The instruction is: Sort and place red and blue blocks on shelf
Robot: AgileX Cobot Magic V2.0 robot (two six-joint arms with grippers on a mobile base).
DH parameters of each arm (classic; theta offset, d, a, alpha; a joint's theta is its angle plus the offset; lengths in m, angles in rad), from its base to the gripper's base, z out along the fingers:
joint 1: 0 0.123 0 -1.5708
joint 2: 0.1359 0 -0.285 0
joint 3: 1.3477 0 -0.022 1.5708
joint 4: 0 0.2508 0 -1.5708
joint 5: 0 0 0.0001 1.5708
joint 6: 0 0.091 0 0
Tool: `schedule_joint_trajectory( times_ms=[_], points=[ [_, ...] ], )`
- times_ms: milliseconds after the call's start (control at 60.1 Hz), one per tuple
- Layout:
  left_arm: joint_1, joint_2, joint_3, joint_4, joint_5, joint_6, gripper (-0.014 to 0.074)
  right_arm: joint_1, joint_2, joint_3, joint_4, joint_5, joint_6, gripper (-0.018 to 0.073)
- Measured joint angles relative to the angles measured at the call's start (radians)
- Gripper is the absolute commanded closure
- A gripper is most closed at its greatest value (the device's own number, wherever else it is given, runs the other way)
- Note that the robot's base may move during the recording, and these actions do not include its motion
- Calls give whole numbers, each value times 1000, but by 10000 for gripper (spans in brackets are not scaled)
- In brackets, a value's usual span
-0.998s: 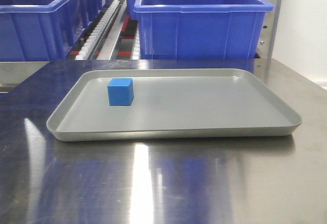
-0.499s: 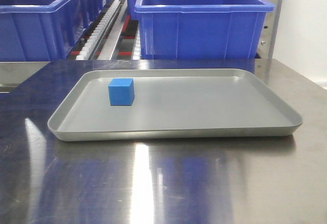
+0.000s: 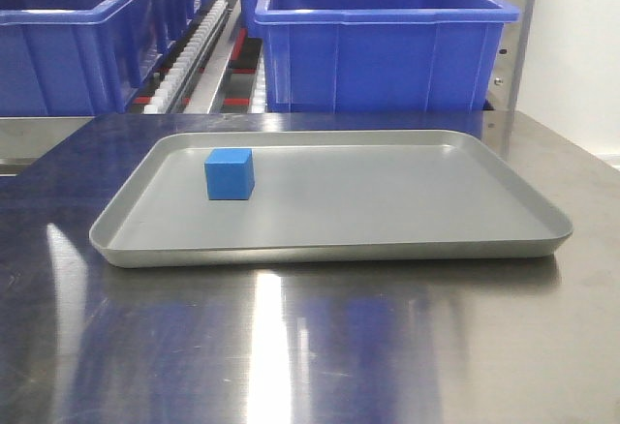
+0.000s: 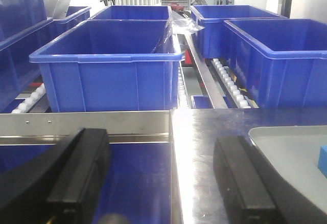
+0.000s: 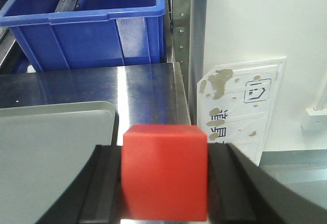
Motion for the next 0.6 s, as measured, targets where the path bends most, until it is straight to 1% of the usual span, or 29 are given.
schedule_joint_trajectory(
  times_ms=[599],
  points=[
    [0, 0, 0, 0, 0, 0, 499, 0, 0, 0, 0, 0, 0, 501]
  ],
)
